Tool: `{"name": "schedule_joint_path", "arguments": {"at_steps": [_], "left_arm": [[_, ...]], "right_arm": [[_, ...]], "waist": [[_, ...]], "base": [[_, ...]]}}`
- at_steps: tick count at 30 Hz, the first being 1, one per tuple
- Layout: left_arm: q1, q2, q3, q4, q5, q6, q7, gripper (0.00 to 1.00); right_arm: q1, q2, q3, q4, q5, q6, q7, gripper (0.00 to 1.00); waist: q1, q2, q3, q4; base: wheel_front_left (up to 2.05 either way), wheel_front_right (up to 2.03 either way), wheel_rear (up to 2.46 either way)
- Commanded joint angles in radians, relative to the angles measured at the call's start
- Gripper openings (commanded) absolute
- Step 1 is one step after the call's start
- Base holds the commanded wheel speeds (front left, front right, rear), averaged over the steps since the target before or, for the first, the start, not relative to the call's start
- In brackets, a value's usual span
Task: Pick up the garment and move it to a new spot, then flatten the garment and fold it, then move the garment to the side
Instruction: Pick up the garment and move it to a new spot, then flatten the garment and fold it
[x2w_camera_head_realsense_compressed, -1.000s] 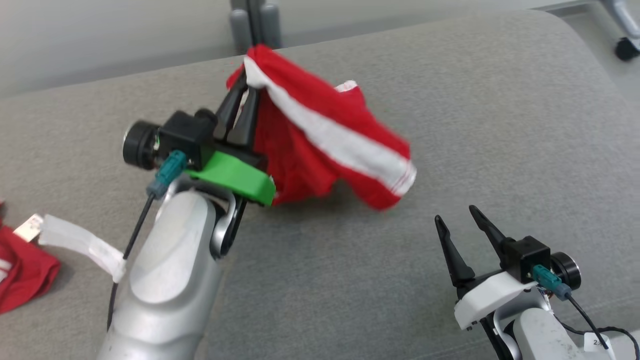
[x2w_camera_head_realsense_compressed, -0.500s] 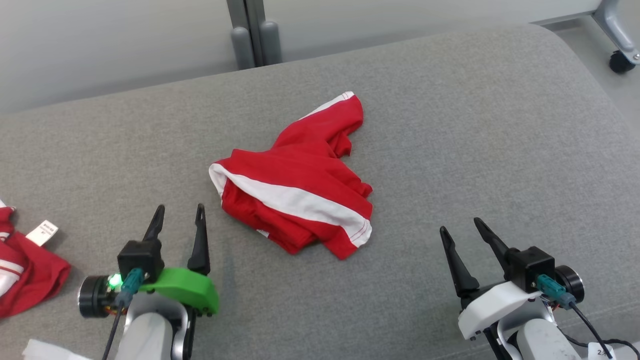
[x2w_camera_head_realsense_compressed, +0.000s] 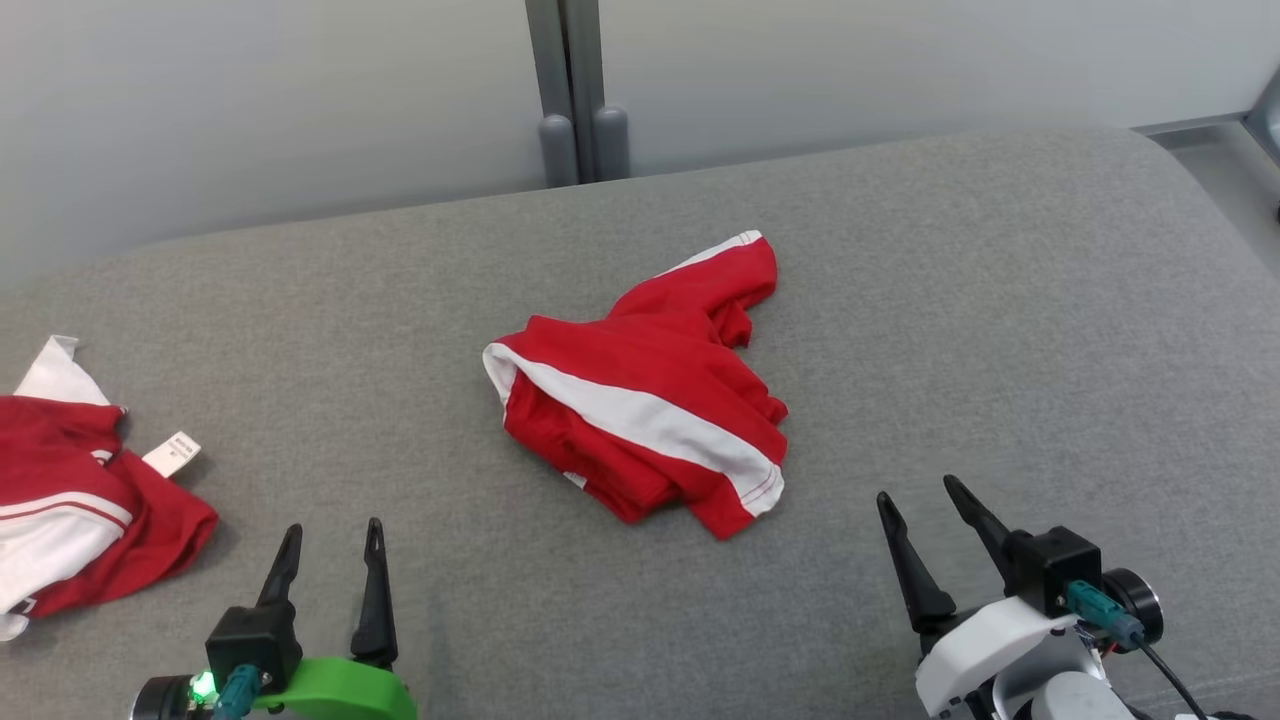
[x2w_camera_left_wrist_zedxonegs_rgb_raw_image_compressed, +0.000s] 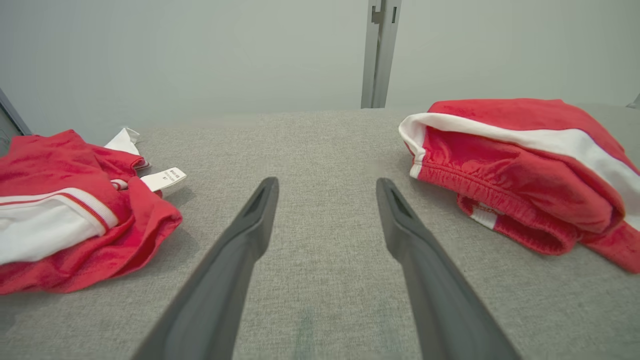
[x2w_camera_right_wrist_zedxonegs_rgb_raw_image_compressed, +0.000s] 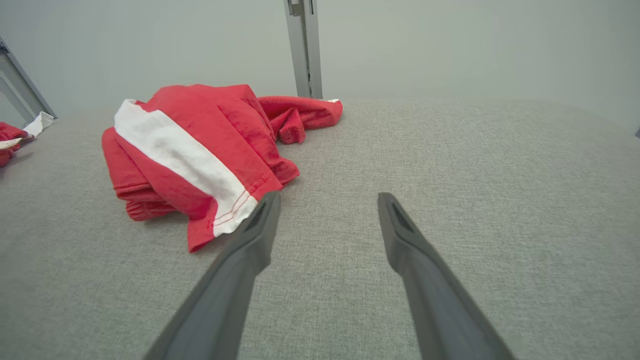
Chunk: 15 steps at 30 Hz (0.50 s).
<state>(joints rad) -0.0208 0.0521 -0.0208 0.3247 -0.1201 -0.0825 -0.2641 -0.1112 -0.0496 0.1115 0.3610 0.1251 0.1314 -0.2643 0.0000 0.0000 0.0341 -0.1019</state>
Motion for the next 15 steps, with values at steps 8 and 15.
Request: {"name": "schedule_joint_path", "arguments": {"at_steps": [8,15], "left_arm": [[0.004,0.000,-0.034,-0.016,-0.033,0.004,-0.001,1.00],[-0.036,0.000,-0.066,-0.014,-0.038,0.008,-0.001,1.00]], "right_arm": [[-0.028,-0.003,0.058,0.030,0.006,-0.001,0.000,1.00],[-0.115,-0.003,0.127,0.105,0.009,-0.002,0.000,1.00]], "waist": [[0.0000,0.0000,0.032,0.053],[0.0000,0.0000,0.091,0.101]], "base": [[0.00,0.00,0.00],[0.00,0.00,0.00]]}}
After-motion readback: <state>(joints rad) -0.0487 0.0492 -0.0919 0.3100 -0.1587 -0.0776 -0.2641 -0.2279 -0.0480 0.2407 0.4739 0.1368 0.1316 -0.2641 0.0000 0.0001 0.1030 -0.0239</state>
